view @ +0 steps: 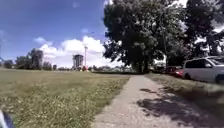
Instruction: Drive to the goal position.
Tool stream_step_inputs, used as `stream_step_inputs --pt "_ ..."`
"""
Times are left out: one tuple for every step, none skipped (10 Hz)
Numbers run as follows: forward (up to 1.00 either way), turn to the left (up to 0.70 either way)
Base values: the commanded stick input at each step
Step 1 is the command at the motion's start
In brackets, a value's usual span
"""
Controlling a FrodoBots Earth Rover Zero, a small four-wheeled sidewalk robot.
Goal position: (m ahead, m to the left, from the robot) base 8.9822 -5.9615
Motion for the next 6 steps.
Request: stream_step_inputs --pt "0.7 0.0" --pt "0.7 0.0" --pt "0.7 0.0" --pt "0.7 0.0" --pt "0.7 0.0" --pt "0.7 0.0"
